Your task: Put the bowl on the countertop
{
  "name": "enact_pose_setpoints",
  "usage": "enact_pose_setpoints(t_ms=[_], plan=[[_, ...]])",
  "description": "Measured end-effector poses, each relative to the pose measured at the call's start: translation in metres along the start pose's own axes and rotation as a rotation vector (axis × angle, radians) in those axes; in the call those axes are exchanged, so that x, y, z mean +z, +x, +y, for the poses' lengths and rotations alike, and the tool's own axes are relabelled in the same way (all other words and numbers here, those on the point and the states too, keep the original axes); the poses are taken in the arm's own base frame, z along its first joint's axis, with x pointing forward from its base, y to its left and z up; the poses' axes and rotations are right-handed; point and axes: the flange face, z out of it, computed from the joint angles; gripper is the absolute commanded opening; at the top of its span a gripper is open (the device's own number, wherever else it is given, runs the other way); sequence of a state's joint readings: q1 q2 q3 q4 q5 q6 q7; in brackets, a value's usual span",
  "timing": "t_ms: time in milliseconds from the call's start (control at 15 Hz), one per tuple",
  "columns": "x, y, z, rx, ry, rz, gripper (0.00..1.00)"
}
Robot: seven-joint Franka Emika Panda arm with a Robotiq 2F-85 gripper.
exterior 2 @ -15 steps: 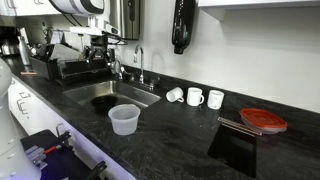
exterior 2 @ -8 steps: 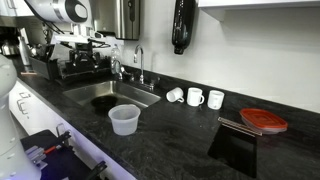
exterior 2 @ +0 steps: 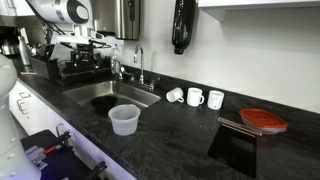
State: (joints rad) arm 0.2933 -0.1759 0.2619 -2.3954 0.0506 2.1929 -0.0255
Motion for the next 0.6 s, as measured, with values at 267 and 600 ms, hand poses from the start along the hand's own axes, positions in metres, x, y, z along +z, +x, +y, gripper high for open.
enact_pose_setpoints(t_ms=[267,600], plan=[[0.002,0.006,-0.013,0.056,-0.003,0.039,1.00],[0.054,0.021,-0.022,0.182,-0.077,0.041,1.00]])
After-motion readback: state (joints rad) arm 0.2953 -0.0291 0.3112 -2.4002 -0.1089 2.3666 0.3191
